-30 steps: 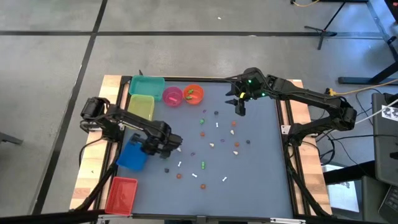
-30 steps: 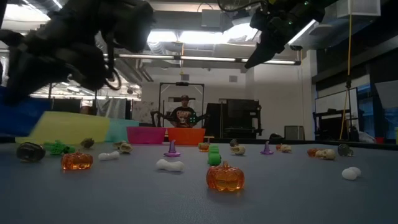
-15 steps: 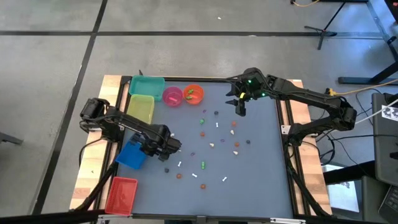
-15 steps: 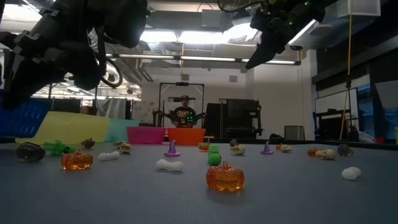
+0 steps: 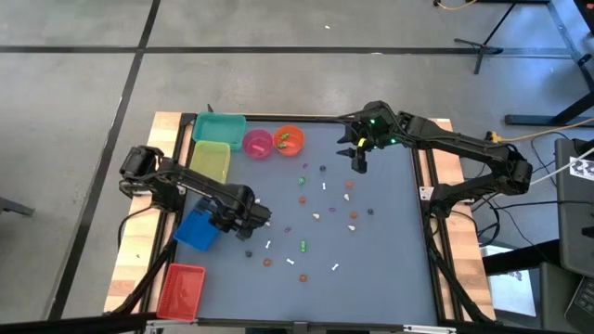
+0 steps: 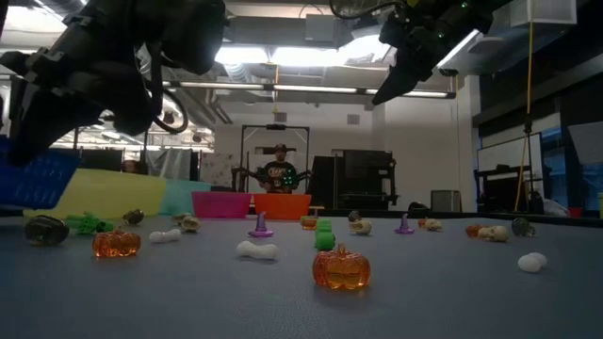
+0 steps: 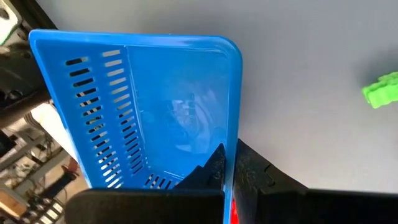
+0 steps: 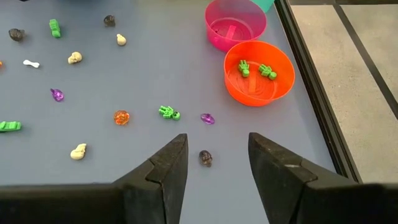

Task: Sort Halloween decoration
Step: Adjust the blue bin on the table

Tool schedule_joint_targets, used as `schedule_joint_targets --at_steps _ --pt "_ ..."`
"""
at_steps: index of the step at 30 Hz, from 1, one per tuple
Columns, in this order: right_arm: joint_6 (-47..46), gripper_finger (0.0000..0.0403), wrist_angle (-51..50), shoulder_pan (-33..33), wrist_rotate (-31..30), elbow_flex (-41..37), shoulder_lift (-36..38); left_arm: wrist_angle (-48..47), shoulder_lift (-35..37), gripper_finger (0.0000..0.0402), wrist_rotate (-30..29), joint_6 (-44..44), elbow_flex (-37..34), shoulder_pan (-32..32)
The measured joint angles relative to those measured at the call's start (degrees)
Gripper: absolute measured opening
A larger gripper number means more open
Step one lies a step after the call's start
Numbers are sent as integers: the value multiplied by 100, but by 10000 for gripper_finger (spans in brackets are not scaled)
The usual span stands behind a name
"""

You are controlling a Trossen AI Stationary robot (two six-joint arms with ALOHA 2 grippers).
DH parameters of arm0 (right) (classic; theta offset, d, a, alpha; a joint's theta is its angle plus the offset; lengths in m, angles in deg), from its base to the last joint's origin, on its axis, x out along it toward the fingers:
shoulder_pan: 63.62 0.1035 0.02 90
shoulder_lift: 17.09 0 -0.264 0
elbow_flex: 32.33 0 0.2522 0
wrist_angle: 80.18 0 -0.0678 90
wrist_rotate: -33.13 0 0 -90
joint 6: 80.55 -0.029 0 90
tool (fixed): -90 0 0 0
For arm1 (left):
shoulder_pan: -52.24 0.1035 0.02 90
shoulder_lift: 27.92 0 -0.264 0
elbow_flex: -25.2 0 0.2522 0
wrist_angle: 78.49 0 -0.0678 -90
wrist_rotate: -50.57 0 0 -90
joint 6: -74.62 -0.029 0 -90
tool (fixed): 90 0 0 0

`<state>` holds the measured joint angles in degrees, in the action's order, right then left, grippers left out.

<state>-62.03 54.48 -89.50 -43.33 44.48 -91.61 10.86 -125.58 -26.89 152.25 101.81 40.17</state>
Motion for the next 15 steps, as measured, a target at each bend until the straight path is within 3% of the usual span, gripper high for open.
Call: schedule_joint_targets --at_steps 12,15 --pt "0 168 0 0 2 0 0 -3 0 1 14 -488 0 -10" --pt "0 168 0 1 0 0 0 -4 0 17 6 -561 0 -30"
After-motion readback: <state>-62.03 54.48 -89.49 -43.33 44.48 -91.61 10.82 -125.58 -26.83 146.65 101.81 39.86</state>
